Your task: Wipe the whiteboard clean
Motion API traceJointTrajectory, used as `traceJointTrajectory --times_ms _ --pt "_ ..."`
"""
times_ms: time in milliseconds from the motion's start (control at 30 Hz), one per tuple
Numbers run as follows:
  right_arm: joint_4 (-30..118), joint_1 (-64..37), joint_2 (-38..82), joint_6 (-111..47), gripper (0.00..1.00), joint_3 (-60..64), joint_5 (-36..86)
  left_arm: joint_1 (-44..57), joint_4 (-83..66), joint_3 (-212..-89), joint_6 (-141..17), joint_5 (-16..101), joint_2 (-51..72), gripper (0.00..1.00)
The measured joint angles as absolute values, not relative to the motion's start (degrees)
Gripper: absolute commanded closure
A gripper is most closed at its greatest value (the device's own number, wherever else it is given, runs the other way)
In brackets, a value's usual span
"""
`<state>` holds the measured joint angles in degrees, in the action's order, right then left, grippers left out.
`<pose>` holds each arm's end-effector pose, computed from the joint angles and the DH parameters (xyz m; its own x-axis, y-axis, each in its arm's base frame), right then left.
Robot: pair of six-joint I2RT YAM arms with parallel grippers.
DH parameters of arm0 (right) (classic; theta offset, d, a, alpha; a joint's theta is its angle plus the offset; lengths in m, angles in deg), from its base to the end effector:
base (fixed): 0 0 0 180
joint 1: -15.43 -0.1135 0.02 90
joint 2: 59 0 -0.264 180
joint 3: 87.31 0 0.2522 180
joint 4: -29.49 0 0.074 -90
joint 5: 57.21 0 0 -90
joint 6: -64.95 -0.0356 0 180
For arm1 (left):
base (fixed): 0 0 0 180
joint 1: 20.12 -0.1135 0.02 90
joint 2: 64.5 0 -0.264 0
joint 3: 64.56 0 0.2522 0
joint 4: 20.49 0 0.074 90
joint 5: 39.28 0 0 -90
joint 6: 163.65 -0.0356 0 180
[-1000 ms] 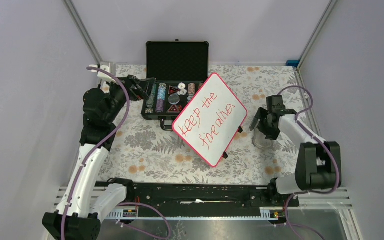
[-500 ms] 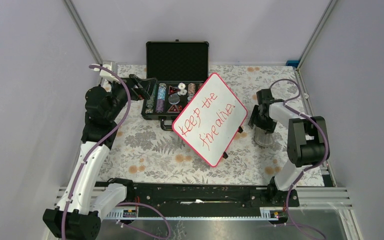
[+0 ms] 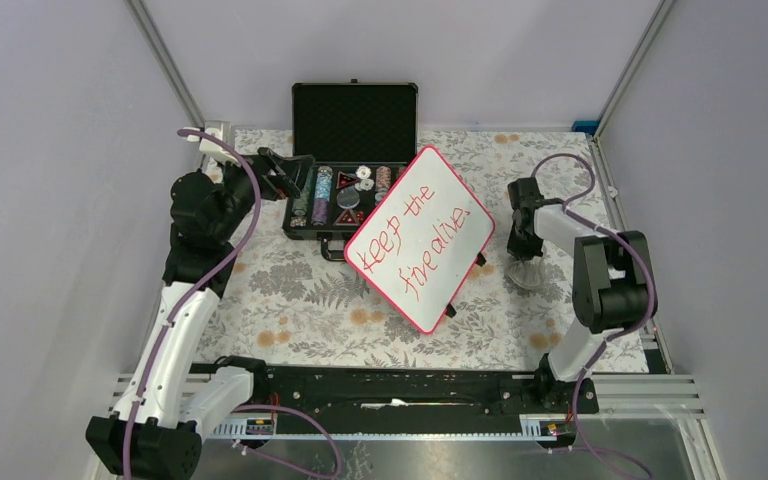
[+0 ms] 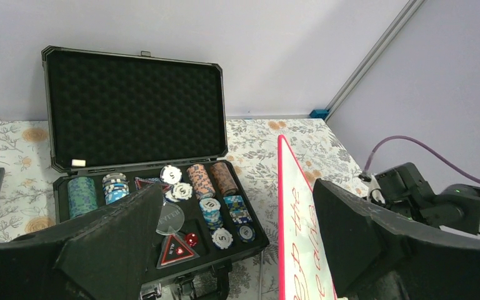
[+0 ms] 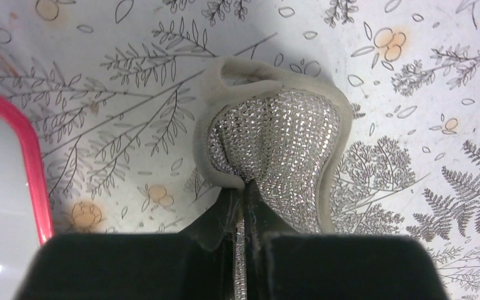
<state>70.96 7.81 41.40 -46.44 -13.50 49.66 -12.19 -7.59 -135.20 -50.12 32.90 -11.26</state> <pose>0.3320 0.0340 0.1600 -0.8631 0.2367 -0.4461 0.3172 0.9414 -0.1144 0.2067 -0.0398 0.4089 -0.1018 -0.3696 -0.9236 0.4285 0.8216 -0.3760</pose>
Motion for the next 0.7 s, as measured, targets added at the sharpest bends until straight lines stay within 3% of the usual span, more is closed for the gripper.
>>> traceJointTrajectory --times_ms 233,433,700 --pt "64.5 7.7 25.1 -46.3 1.0 -24.1 42.9 -12.2 -8.3 -135.2 -49.4 31.3 -8.8 0.01" --pt "60.1 7.5 7.9 -46.3 1.0 -32.8 34.6 -12.2 -7.9 -139.4 -46.4 23.1 2.6 0.06" --pt "59.5 7.5 7.5 -46.9 1.0 -32.9 24.9 -9.7 -7.8 -141.9 -39.8 9.1 19.5 0.1"
